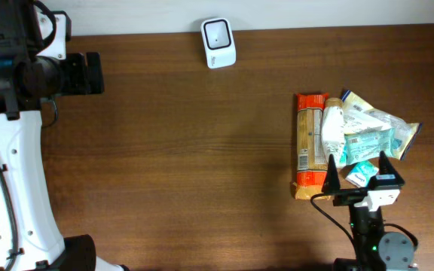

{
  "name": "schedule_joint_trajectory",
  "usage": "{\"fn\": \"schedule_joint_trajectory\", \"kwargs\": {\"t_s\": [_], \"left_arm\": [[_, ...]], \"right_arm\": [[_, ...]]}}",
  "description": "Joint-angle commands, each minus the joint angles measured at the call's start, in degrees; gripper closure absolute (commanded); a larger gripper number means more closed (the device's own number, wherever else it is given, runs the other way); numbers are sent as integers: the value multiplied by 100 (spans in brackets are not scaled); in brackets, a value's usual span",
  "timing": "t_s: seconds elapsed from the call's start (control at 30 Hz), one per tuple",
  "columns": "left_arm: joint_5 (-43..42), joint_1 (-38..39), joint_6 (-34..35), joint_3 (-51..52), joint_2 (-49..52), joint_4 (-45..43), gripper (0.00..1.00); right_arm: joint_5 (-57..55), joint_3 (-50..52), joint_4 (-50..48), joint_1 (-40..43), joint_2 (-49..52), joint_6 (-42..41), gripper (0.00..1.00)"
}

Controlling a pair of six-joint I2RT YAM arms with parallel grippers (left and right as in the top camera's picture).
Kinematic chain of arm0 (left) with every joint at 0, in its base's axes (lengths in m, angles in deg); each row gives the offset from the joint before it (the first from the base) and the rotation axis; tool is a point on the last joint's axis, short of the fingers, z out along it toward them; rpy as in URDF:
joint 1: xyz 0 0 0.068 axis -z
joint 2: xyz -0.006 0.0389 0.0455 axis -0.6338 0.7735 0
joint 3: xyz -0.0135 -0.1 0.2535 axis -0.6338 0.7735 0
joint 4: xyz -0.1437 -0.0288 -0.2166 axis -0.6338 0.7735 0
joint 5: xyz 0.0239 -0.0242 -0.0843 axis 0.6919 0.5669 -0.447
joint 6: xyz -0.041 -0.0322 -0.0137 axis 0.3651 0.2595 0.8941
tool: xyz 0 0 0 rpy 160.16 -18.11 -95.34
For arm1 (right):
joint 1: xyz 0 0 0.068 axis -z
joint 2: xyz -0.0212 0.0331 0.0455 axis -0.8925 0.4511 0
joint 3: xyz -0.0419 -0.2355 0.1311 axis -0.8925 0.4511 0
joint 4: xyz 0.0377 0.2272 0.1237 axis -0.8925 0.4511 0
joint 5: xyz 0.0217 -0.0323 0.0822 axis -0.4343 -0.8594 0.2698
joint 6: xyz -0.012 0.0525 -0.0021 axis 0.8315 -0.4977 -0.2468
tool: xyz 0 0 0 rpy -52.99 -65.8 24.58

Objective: Scan the item barcode

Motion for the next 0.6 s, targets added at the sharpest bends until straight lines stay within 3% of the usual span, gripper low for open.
{"fn": "schedule_joint_trajectory", "kwargs": {"t_s": [0.0,0.13,0.57], "left_arm": [[13,-4,-70,-59,-44,-2,1],[13,-4,-70,-59,-44,-4,1],[13,-4,-70,-59,-44,-2,1]], "right_arm": [[76,463,-144,42,-72,-22,1],[232,581,584,31,-72,-24,1],[286,581,603,42,-70,-24,1]]}}
